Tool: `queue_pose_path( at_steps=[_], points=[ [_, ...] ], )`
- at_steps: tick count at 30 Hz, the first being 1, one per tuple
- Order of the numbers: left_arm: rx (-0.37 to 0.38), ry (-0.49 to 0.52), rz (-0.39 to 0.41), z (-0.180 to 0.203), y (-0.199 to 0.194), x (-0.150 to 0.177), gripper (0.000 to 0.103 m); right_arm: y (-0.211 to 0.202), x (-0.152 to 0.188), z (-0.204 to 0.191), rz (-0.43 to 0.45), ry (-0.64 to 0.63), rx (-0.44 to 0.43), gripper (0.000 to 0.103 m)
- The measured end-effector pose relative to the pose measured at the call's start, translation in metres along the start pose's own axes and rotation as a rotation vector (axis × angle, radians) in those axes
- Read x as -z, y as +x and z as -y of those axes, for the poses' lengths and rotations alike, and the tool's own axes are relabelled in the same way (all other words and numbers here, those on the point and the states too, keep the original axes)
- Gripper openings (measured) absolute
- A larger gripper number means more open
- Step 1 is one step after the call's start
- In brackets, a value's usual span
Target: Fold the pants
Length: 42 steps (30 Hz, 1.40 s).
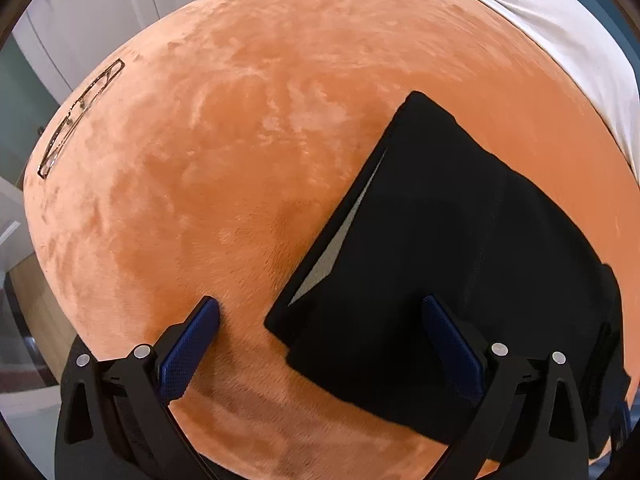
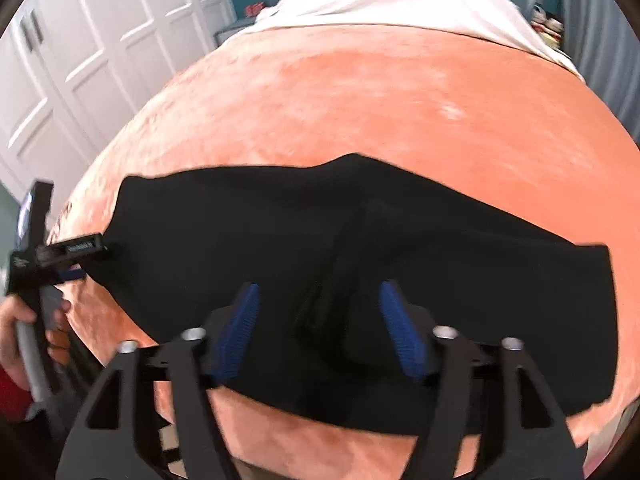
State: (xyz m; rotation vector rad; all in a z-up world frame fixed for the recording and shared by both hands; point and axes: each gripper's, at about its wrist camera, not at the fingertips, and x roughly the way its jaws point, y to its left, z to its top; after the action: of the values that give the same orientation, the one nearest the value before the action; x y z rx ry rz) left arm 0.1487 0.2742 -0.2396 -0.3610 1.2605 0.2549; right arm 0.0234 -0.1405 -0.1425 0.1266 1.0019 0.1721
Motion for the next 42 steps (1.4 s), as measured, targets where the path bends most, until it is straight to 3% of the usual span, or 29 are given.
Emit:
queue_pose_path(
  at_steps=[11, 16, 20, 21, 23, 24, 25, 27, 37, 42],
  points=[
    [-0.024, 0.013, 0.031, 0.011, 0.007, -0.007, 0.098, -0.004, 0.018, 0.025, -0.064, 0.205, -0.028, 0.075],
    [-0.037, 0.094, 0.072, 0.022, 0.009, -0.008, 0.098, 0.0, 0.02, 0.027, -0.081, 0.256, -0.029, 0.075],
    [0.042, 0.1, 0.06, 0.023, 0.011, -0.016, 0.081, -0.003, 0.02, 0.026, -0.084, 0.253, -0.01, 0.079],
    [0.051, 0.123, 0.061, 0.027, 0.01, -0.018, 0.074, -0.004, 0.019, 0.025, -0.079, 0.253, -0.005, 0.08],
    [0.034, 0.151, 0.066, 0.031, 0.009, -0.017, 0.069, -0.005, 0.019, 0.025, -0.079, 0.249, -0.006, 0.08],
    [0.029, 0.161, 0.069, 0.033, 0.009, -0.017, 0.062, -0.006, 0.019, 0.025, -0.079, 0.248, -0.005, 0.08],
    [0.037, 0.172, 0.068, 0.036, 0.008, -0.017, 0.047, -0.005, 0.019, 0.025, -0.078, 0.248, -0.006, 0.08],
    [0.089, 0.181, 0.055, 0.041, 0.004, -0.017, 0.031, -0.005, 0.019, 0.025, -0.078, 0.253, -0.011, 0.08],
    [0.115, 0.261, 0.143, 0.087, -0.052, -0.013, 0.023, -0.016, 0.022, 0.054, -0.08, 0.31, 0.032, 0.082],
    [0.159, 0.349, 0.199, 0.129, -0.095, 0.005, 0.023, -0.024, 0.022, 0.078, -0.101, 0.295, 0.149, 0.082]
  ],
)
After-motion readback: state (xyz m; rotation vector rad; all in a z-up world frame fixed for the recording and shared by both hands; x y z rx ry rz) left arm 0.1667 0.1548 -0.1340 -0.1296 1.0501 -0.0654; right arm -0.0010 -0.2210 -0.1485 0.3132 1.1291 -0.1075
